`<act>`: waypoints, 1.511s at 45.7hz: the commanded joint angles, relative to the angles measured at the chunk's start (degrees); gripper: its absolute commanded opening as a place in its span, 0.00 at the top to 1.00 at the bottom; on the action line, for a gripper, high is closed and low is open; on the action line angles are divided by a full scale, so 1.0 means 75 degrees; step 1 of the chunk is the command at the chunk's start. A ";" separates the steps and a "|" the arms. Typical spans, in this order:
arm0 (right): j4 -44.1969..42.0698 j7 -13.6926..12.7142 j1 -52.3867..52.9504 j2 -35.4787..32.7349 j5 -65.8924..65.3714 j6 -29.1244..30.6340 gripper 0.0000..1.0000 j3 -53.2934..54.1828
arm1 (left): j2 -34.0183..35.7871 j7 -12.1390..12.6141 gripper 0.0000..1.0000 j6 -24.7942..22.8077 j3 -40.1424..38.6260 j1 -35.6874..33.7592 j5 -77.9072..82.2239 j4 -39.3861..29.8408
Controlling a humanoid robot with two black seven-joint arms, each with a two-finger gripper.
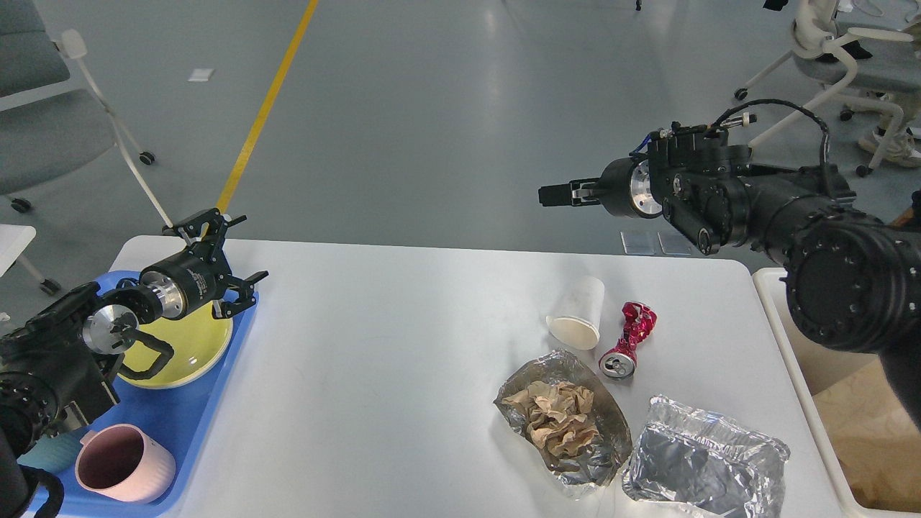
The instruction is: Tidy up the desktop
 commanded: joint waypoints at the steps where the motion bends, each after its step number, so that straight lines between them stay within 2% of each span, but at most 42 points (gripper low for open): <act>1: -0.0010 0.0025 -0.0062 -0.0415 -0.0024 0.0000 0.00 0.0010 | -0.0001 0.0000 0.04 0.0000 0.0000 0.0000 0.0000 -0.0001; 26: -0.0022 0.0037 -0.0449 -0.0849 -0.0001 -0.0035 0.00 0.0209 | -0.0001 0.0000 0.04 0.0000 0.0000 0.0000 0.0000 -0.0001; 69: -0.0010 0.0001 -0.0929 -0.0814 -0.0012 0.0000 0.00 0.0584 | -0.0001 0.0000 0.04 0.0000 0.0000 0.0000 0.0000 -0.0001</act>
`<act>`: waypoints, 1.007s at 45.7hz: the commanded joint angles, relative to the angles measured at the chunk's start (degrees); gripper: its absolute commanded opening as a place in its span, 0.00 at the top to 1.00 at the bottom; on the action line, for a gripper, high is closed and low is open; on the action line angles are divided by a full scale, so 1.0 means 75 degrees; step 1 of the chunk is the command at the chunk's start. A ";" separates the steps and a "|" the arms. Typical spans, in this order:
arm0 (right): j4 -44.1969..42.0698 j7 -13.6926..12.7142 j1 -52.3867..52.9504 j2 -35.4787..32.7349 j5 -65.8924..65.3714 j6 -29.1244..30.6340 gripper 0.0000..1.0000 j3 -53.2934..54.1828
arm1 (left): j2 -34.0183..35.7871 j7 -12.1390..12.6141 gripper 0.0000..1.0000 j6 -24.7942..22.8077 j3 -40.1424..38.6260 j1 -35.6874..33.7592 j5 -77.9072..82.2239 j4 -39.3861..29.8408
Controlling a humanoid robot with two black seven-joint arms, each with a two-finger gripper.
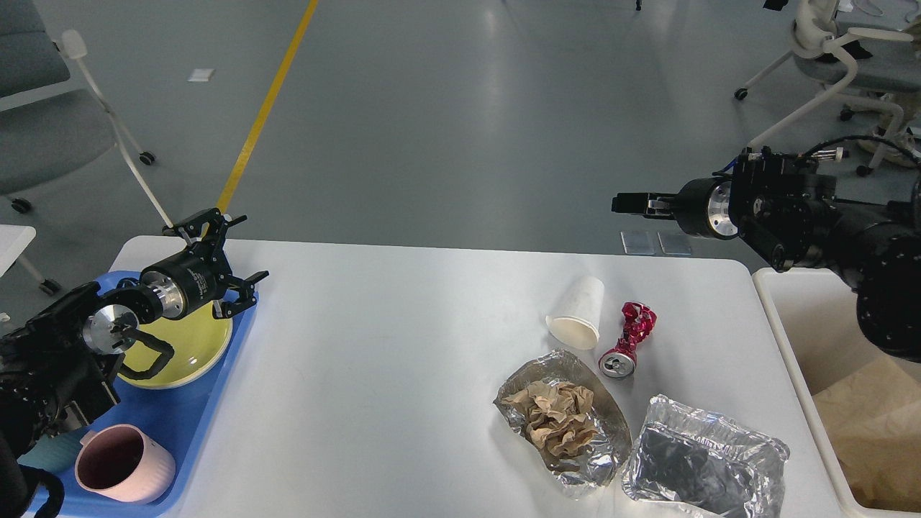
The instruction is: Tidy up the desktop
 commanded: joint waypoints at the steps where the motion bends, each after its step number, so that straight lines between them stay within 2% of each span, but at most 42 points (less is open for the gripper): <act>1: -0.0002 -0.0012 -0.0018 -0.0001 0.0000 -0.0001 0.00 0.0000 | 0.0001 0.0001 0.04 0.0000 0.0000 0.0000 0.0000 0.0000; 23: 0.0010 -0.0024 -0.0159 0.0022 0.0000 0.0011 0.00 -0.0023 | 0.0001 -0.0011 0.04 0.0000 0.0000 0.0000 0.0000 0.0000; 38: 0.0010 -0.0024 0.0344 0.0057 -0.0023 0.0034 0.00 -0.0047 | 0.0001 -0.0011 0.04 0.0000 -0.0012 0.0000 0.0000 0.0000; 46: 0.0010 -0.0024 0.0942 -0.0095 -0.0058 0.0678 0.00 -0.0152 | 0.0001 -0.0011 0.04 0.0000 -0.0012 0.0000 0.0000 0.0000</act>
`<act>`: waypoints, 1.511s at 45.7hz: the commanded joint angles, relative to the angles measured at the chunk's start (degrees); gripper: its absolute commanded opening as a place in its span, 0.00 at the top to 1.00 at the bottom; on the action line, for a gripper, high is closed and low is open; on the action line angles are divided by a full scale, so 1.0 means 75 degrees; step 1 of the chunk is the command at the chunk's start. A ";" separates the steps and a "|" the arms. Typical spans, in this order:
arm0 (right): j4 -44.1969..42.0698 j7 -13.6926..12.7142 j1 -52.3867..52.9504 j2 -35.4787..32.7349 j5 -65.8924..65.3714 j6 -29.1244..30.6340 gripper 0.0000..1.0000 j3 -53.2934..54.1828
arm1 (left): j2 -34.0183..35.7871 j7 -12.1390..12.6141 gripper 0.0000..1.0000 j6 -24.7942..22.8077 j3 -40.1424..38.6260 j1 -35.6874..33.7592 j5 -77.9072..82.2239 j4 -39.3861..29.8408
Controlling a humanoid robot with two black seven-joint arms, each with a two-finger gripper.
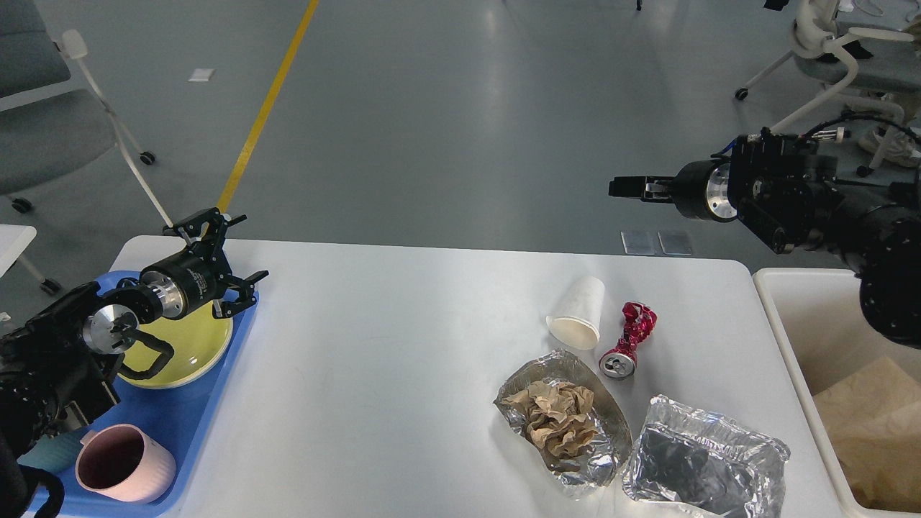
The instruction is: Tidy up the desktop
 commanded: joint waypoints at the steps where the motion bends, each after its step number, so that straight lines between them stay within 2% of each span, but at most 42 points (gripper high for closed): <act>1: 0.0011 0.0000 0.0407 -0.0144 -0.0011 0.0590 0.00 -0.0070 | -0.0002 0.0000 0.04 0.0000 0.0000 0.0000 0.0000 0.0000; 14: 0.0152 0.0012 0.1285 -0.1362 0.0036 0.3577 0.00 0.0070 | -0.0002 0.0000 0.04 0.0000 0.0000 0.0000 0.0000 0.0000; 24: 0.0199 0.0012 0.2445 -0.2335 -0.0011 0.5147 0.00 -0.0093 | -0.0002 0.0000 0.04 0.0000 0.0000 0.0000 0.0000 0.0000; 35: 0.0175 0.0047 0.3664 -0.2547 -0.0256 0.5147 0.00 -0.0668 | -0.0002 0.0000 0.04 0.0000 0.0000 0.0000 0.0000 0.0000; 45: 0.0116 0.0047 0.3794 -0.2523 -0.0725 0.5147 0.00 -0.0843 | -0.0002 0.0000 0.04 0.0000 0.0000 0.0000 0.0000 0.0000; 51: 0.0152 0.0047 0.3549 -0.2371 -0.0691 0.5147 0.00 -0.1230 | -0.0002 0.0000 0.04 0.0000 0.0000 0.0000 0.0000 0.0000; 59: 0.0152 0.0035 0.2424 -0.1727 -0.0597 0.5147 0.01 -0.1149 | -0.0002 0.0000 0.04 0.0000 0.0011 0.0000 0.0000 0.0000; 69: 0.0163 0.0024 0.1486 -0.0696 -0.0304 0.4142 0.01 -0.1102 | -0.0002 0.0000 0.04 0.0000 0.0000 0.0000 0.0000 0.0000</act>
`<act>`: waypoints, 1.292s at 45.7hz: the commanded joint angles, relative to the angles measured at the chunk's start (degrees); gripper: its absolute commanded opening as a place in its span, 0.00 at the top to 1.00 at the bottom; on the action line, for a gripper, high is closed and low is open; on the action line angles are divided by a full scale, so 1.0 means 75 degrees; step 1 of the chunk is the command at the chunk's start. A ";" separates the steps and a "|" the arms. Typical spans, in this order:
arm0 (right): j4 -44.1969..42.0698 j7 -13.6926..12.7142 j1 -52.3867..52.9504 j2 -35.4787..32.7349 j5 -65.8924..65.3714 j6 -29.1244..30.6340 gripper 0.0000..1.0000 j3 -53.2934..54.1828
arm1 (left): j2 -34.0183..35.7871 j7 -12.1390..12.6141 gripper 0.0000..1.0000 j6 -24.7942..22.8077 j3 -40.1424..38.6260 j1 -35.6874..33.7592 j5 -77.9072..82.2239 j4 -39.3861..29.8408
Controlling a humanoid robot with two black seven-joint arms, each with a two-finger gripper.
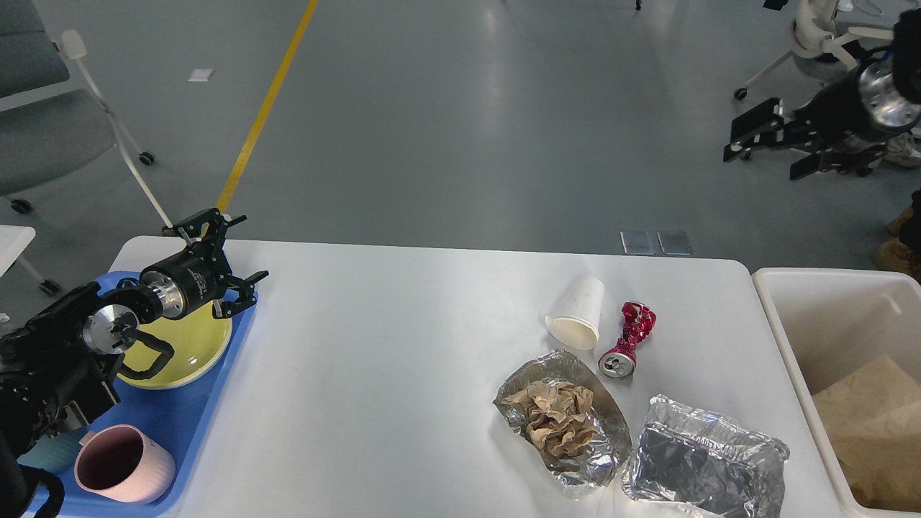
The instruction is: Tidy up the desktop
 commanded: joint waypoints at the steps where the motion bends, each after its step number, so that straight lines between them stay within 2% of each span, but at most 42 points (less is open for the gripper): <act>1: 0.0002 -0.0002 -0.0516 0.0513 0.0122 -0.0461 0.01 0.0024 | 0.0000 0.0000 0.04 0.0000 0.0000 0.0000 0.0000 0.0001; 11: -0.0021 -0.0025 -0.1301 0.1498 0.0169 -0.0859 0.01 0.0422 | 0.0000 0.0000 0.04 0.0000 0.0000 0.0000 0.0000 0.0001; 20: -0.0080 -0.0037 -0.2121 0.2143 0.0145 -0.1784 0.01 0.0458 | 0.0000 0.0000 0.04 0.0000 0.0000 0.0000 0.0000 0.0001; 36: -0.0115 -0.0037 -0.3188 0.2108 0.0145 -0.2804 0.01 0.0422 | 0.0000 0.0000 0.04 0.0000 0.0000 0.0000 0.0000 0.0001; 52: -0.0162 -0.0060 -0.3657 0.1815 0.0122 -0.3039 0.02 0.0375 | 0.0000 0.0000 0.04 0.0000 0.0000 0.0000 0.0000 0.0001; 59: -0.0162 -0.0072 -0.4114 0.1803 0.0122 -0.3519 0.01 0.0387 | 0.0000 0.0000 0.04 0.0000 0.0000 0.0000 0.0000 0.0001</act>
